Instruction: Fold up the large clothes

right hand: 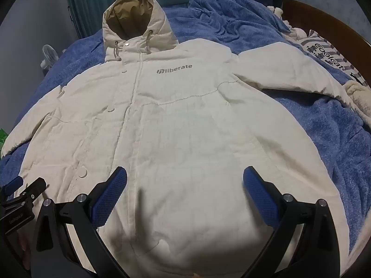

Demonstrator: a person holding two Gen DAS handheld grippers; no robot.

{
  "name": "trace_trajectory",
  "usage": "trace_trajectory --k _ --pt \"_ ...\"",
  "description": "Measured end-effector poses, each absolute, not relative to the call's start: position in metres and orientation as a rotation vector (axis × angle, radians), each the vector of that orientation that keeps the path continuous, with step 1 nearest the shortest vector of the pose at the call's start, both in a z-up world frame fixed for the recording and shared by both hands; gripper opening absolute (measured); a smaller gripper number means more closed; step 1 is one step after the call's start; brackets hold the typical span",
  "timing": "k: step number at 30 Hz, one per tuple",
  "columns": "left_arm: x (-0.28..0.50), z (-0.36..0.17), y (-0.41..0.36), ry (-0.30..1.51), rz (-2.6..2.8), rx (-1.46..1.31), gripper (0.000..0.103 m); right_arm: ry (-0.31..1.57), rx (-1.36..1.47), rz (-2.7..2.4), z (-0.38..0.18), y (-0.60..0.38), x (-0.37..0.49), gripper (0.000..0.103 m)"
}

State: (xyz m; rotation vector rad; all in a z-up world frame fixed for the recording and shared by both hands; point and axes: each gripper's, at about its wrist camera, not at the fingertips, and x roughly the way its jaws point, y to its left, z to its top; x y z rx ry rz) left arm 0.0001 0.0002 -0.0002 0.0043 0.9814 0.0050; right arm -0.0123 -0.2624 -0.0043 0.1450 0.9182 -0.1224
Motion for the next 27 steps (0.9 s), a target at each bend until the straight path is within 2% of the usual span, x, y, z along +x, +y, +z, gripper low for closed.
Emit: trace_trajectory --k 27 --pt "0.0 0.002 -0.003 0.988 -0.03 0.006 0.095 0.919 0.126 -0.125 -0.004 -0.264 -0.01 0.097"
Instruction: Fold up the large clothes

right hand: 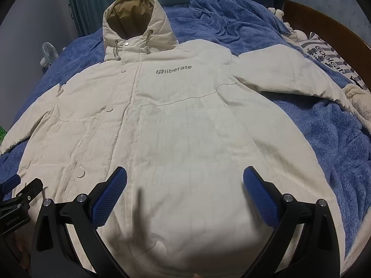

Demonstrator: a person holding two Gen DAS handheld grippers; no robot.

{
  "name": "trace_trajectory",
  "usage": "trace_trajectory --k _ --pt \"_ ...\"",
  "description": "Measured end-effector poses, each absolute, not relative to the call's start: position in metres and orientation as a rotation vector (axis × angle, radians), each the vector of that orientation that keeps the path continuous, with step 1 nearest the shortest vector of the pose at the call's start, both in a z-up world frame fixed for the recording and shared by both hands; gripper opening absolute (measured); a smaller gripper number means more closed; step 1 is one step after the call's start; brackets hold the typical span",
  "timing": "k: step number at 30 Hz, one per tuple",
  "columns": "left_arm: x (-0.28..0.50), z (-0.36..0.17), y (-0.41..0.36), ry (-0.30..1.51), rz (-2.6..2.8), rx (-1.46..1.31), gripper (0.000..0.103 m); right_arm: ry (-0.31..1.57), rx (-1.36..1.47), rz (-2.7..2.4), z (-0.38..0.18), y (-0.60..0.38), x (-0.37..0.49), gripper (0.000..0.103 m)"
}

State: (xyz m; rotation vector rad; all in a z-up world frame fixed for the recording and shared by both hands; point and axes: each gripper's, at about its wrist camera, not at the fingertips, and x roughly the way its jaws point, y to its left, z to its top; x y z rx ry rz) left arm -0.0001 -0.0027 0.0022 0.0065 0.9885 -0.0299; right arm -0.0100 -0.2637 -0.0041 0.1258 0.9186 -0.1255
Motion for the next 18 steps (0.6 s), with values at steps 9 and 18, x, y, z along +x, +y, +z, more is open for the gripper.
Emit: trace_trajectory --k 9,18 --pt "-0.0007 0.0025 -0.0024 0.99 -0.032 0.015 0.095 0.926 0.129 -0.12 -0.0044 -0.2642 -0.0094 0.097" --pt "-0.0001 0.0026 -0.001 0.991 -0.032 0.012 0.095 0.928 0.128 -0.117 -0.0051 -0.264 -0.0093 0.097"
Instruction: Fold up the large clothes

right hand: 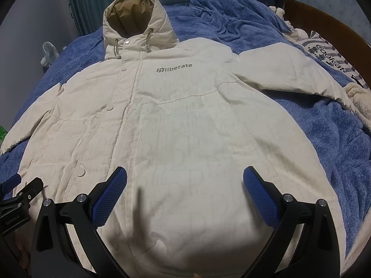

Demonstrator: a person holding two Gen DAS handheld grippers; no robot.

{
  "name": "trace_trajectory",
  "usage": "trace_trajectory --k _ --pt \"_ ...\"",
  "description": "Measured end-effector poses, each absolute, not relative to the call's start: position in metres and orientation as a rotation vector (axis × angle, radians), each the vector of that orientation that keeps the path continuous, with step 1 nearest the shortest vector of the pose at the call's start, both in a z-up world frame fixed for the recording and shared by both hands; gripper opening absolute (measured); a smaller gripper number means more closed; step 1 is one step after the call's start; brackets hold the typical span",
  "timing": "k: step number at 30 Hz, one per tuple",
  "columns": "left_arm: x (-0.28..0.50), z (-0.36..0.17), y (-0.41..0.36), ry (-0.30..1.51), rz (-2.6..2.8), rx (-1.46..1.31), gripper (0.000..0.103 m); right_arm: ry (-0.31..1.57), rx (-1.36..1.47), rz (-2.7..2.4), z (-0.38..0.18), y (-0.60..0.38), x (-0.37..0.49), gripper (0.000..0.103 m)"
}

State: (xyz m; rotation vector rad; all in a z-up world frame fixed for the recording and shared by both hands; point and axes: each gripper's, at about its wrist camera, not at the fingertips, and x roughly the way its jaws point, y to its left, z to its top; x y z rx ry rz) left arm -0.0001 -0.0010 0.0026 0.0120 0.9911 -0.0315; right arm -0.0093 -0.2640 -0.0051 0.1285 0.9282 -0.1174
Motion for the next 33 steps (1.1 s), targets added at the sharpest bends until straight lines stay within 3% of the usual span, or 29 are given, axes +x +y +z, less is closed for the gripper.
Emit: trace_trajectory --k 33 --pt "-0.0007 0.0024 0.0001 0.991 -0.027 0.016 0.095 0.932 0.136 -0.116 -0.0071 -0.2651 -0.0099 0.097"
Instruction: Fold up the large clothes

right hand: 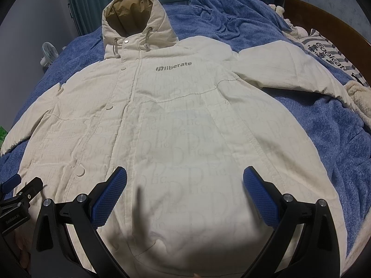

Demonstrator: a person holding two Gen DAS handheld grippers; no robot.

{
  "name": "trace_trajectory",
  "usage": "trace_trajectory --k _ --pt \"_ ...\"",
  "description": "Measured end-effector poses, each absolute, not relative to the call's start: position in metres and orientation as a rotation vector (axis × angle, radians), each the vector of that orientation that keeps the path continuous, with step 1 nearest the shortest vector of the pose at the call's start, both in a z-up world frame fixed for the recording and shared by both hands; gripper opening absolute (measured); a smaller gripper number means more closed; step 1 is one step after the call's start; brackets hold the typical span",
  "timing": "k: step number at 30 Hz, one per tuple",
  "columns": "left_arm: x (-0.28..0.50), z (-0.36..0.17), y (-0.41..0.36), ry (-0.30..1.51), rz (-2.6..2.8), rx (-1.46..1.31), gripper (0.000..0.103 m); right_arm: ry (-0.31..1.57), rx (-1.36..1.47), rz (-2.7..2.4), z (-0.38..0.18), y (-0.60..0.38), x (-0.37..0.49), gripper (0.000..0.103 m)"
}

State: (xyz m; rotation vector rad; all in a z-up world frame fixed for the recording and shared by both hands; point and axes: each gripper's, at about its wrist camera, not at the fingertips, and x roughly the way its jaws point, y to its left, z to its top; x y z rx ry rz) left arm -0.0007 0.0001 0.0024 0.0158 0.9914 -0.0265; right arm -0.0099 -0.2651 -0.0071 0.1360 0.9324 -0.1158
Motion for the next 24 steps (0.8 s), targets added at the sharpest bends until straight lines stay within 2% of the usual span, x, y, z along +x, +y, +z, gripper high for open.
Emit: trace_trajectory --k 14,24 --pt "0.0 0.002 0.001 0.993 -0.024 0.011 0.095 0.936 0.142 -0.121 -0.008 -0.27 -0.008 0.097" --pt "0.009 -0.002 0.009 0.989 -0.024 -0.019 0.095 0.871 0.126 -0.219 0.01 -0.292 0.001 0.097"
